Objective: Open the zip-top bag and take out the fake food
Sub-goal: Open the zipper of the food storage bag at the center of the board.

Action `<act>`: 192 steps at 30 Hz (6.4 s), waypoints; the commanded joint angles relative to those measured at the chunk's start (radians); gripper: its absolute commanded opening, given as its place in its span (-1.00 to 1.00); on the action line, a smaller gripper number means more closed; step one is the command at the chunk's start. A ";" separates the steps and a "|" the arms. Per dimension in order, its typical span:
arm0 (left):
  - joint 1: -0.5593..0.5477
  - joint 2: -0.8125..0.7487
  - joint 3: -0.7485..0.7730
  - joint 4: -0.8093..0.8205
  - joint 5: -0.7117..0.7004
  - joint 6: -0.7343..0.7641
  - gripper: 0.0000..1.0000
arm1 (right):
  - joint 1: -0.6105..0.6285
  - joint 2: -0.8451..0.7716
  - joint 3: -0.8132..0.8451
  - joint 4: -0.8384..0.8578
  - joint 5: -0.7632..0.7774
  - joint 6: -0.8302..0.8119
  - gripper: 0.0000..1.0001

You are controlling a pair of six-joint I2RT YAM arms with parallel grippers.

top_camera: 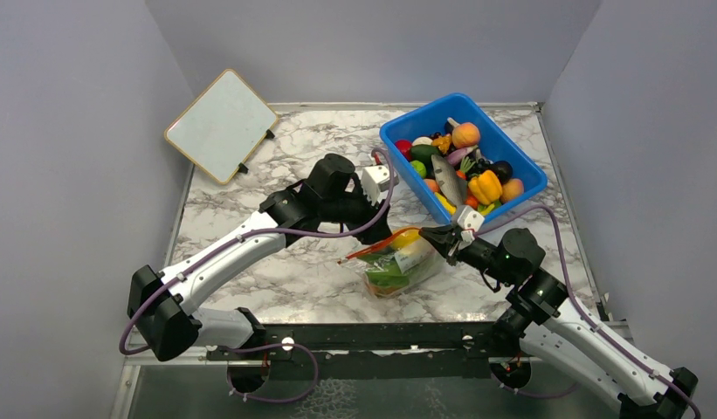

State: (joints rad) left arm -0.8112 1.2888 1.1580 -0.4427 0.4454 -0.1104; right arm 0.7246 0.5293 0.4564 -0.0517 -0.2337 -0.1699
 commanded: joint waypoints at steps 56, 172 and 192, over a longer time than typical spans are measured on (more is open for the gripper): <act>0.015 0.031 0.031 0.028 0.076 -0.035 -0.61 | -0.001 0.011 0.004 0.032 -0.047 -0.003 -0.98; 0.125 -0.204 -0.043 -0.155 -0.365 -0.242 -1.00 | 0.047 0.613 0.216 0.112 0.019 1.388 0.14; 0.124 -0.230 -0.098 -0.165 -0.374 -0.107 -1.00 | 0.116 0.608 0.170 -0.029 0.297 1.505 -0.98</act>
State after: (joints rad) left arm -0.6849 1.0874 1.0748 -0.6144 0.0620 -0.2935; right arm 0.8368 1.2247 0.6621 -0.0242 -0.0654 1.3567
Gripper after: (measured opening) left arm 0.012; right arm 0.032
